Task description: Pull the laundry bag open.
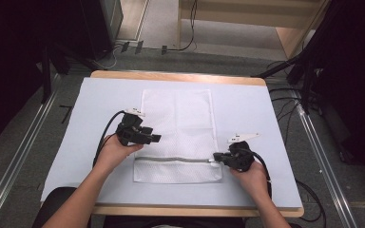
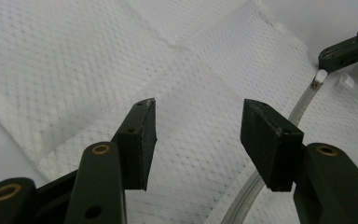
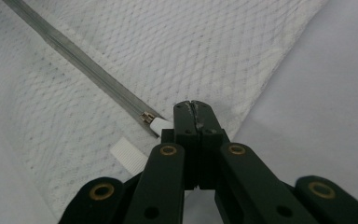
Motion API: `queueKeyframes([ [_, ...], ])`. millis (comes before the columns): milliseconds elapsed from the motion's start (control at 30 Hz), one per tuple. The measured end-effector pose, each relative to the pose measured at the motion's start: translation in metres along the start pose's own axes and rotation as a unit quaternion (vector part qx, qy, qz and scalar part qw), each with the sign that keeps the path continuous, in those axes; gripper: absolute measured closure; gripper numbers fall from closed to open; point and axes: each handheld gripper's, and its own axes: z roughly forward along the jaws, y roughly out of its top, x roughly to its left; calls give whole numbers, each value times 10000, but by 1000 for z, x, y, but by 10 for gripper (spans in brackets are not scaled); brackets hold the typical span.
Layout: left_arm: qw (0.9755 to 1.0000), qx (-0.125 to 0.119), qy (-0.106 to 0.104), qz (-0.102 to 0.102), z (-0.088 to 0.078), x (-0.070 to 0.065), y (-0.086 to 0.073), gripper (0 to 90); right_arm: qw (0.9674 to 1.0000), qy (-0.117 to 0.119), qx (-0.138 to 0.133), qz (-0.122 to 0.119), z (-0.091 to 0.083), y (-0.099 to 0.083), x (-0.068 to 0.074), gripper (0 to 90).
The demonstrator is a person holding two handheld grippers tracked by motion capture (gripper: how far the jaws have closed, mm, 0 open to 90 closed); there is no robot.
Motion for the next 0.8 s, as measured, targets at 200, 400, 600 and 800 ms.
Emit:
queueKeyframes([
  [200, 10000, 9, -40, 90, 3, -4, 3, 465, 10000, 45, -4, -11, -1, -1, 6, 900],
  [400, 9999, -25, -17, 118, 3, -6, 4, 467, 9998, 161, -44, -65, 0, 0, 11, 900],
  [600, 9999, 22, -48, 157, 5, -8, 4, 467, 9999, 95, 23, -123, 1, 0, 12, 900],
  [800, 9998, 18, -47, 188, 7, -10, 5, 469, 9999, 135, 65, -49, 1, -2, 12, 900],
])
